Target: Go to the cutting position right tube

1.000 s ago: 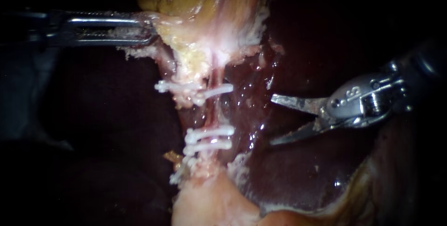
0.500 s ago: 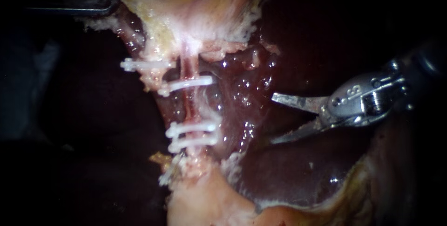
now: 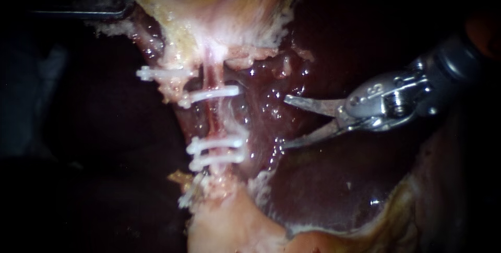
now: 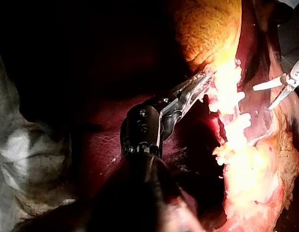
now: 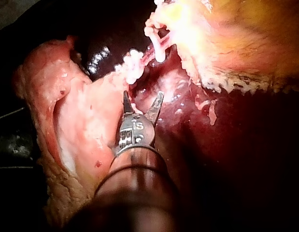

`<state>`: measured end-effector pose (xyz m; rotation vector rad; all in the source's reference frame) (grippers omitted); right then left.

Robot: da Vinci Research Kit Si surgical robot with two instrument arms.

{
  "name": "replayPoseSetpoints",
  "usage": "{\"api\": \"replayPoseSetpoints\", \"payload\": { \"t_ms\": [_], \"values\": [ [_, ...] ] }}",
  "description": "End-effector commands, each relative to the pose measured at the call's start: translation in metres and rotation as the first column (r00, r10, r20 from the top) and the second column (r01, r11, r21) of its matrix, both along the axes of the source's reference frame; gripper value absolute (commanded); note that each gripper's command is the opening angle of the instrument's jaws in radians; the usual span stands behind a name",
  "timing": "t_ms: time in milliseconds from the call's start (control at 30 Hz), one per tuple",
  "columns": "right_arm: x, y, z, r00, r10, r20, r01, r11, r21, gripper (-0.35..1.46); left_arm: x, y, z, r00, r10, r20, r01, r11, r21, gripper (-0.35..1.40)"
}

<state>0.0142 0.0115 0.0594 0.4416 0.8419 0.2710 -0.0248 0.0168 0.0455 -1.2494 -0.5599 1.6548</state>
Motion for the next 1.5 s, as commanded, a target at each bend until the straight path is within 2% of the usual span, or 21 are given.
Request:
{"api": "replayPoseSetpoints", "payload": {
  "t_ms": [33,333,567,800,933,1000,1133,1233,1500],
  "values": [
    [0.0004,-0.0001,0.0004,1.0000,-0.001,0.000,0.001,1.000,0.010,1.38,0.0000,0.0000,0.0000,1.0000,0.001,0.000,-0.001,1.000,-0.001,-0.35],
    [0.0047,-0.0001,0.0030,0.9971,0.000,-0.076,0.007,0.996,0.091,1.38,0.0000,-0.0001,0.0002,1.0000,0.001,-0.001,-0.001,1.000,-0.002,-0.35],
    [0.0076,0.0003,0.0035,0.9892,0.018,-0.146,0.006,0.987,0.159,1.34,0.0000,-0.0002,0.0003,1.0000,0.001,-0.001,-0.001,1.000,-0.002,-0.35],
    [0.0090,0.0004,0.0036,0.9748,0.020,-0.222,0.026,0.978,0.206,1.31,0.0000,-0.0002,0.0003,1.0000,0.001,-0.001,-0.001,1.000,-0.003,-0.35],
    [0.0096,0.0004,0.0037,0.9704,0.009,-0.241,0.048,0.972,0.230,1.31,0.0000,-0.0002,0.0003,1.0000,0.001,-0.001,-0.001,1.000,-0.003,-0.35],
    [0.0100,0.0003,0.0038,0.9645,0.010,-0.264,0.056,0.969,0.241,1.29,0.0000,-0.0002,0.0003,1.0000,0.001,-0.001,-0.001,1.000,-0.003,-0.35],
    [0.0111,0.0003,0.0039,0.9576,0.009,-0.288,0.073,0.959,0.272,1.29,0.0000,-0.0002,0.0003,1.0000,0.001,-0.001,-0.001,1.000,-0.003,-0.35],
    [0.0122,-0.0001,0.0042,0.9556,0.001,-0.295,0.084,0.957,0.277,1.29,0.0000,-0.0002,0.0003,1.0000,0.001,-0.001,-0.001,1.000,-0.003,-0.35],
    [0.0145,-0.0015,0.0049,0.9560,0.001,-0.293,0.083,0.958,0.276,1.29,-0.0001,-0.0002,0.0003,1.0000,0.000,-0.001,0.000,1.000,-0.003,-0.35]
  ]
}}
